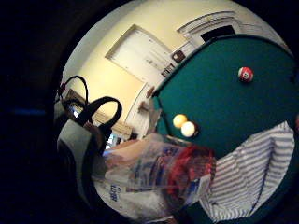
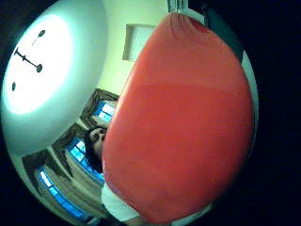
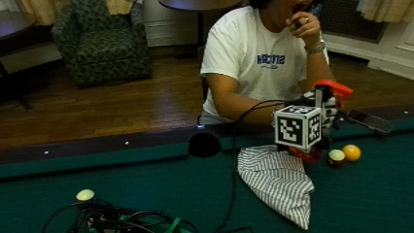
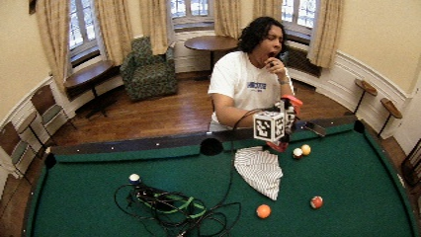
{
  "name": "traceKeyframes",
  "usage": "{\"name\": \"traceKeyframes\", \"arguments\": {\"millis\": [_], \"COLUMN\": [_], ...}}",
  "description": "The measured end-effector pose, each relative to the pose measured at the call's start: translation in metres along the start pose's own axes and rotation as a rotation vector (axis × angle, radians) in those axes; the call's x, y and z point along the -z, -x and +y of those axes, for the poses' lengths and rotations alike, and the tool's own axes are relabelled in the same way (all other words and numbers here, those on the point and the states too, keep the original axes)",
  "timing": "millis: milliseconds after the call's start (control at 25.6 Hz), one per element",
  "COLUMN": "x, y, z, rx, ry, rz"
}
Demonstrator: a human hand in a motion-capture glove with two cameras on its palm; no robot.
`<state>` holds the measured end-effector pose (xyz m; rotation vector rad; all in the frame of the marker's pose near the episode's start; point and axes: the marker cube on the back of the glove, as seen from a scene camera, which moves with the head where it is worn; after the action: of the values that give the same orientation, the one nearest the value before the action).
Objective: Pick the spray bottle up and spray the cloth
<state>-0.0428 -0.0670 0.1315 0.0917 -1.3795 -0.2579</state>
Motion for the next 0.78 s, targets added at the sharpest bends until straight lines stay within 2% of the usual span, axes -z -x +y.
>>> {"name": "traceKeyframes", "arguments": {"millis": [274, 782], "x": [-0.022, -0.032], "y": [-0.062, -0.093], "z": [-0.016, -0.06], "rx": [-0.042, 0.001], "ry": [0.003, -0.005], "rz": [-0.004, 0.005]}}
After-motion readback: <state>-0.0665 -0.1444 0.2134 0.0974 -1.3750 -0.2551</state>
